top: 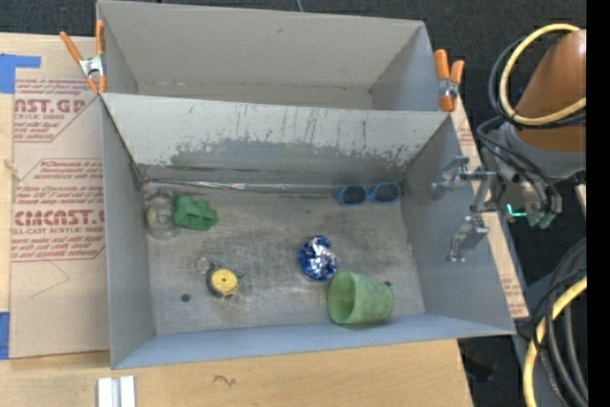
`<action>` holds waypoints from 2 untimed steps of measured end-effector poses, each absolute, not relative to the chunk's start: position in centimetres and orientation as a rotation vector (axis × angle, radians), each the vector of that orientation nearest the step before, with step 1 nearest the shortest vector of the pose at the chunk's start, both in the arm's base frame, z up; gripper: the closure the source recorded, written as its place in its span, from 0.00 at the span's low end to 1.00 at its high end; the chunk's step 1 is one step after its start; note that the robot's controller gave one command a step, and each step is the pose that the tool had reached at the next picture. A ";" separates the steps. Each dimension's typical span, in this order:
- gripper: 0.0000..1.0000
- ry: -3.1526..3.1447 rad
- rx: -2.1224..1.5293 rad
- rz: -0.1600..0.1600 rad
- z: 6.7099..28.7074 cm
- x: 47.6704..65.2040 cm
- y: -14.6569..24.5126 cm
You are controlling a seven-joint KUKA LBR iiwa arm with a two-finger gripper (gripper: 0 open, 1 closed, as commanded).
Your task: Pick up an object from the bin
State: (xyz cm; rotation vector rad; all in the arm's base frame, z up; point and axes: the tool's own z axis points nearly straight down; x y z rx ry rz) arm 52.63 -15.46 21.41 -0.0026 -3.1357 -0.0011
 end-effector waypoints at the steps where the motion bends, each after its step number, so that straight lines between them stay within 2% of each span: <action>1: 0.00 -3.128 0.123 -0.009 14.1 48.1 -8.4; 2: 0.00 -3.142 0.388 0.007 7.4 48.6 -2.7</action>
Offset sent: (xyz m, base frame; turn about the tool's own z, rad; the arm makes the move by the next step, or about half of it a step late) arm -0.0425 0.0657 -0.0689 -0.0746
